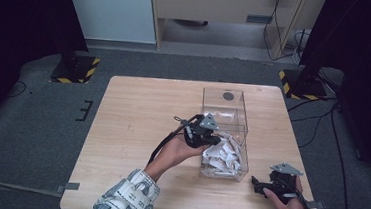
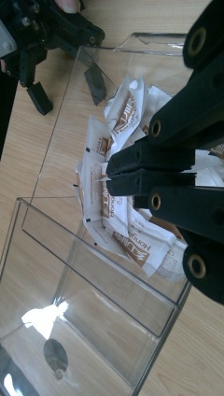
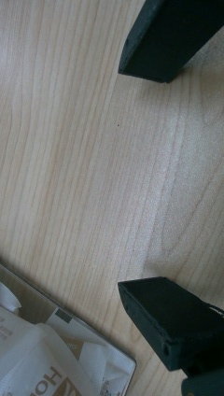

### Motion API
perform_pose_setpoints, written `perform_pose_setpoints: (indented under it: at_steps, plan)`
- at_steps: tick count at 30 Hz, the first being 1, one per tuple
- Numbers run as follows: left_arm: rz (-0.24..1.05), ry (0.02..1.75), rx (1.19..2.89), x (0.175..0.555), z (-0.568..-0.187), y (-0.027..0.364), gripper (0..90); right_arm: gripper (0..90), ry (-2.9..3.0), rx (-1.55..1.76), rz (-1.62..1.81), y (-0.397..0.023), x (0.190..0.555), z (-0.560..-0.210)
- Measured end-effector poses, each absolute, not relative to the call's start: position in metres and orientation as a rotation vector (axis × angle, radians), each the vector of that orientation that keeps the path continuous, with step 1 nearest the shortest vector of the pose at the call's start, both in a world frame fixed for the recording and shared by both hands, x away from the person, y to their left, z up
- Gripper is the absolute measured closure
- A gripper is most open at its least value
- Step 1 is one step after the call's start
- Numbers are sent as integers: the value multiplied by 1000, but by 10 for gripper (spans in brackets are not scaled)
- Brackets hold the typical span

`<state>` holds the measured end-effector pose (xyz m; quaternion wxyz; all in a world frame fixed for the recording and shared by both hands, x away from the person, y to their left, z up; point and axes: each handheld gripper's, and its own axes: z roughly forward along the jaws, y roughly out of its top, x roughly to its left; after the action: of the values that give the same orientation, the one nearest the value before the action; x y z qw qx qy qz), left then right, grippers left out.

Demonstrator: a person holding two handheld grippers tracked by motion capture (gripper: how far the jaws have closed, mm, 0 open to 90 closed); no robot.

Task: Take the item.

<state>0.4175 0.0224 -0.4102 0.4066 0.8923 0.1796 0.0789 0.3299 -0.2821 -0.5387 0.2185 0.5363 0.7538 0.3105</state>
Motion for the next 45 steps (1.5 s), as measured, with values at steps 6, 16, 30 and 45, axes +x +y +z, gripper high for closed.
perform_pose_setpoints:
  at_steps: [6, 16, 30, 45]
  plan:
    - [213, 453, 2236, 417, -403, 26, 878, 5, 2086, 1485, 860, -282, 330, -539]
    - [229, 455, 2215, 417, -395, 31, 878, 5, 2086, 1485, 860, -282, 330, -539]
    - [245, 463, 2183, 419, -384, 40, 878, 5, 2086, 1485, 860, -282, 330, -539]
    - [263, 475, 2151, 421, -373, 47, 878, 5, 2086, 1485, 860, -282, 330, -539]
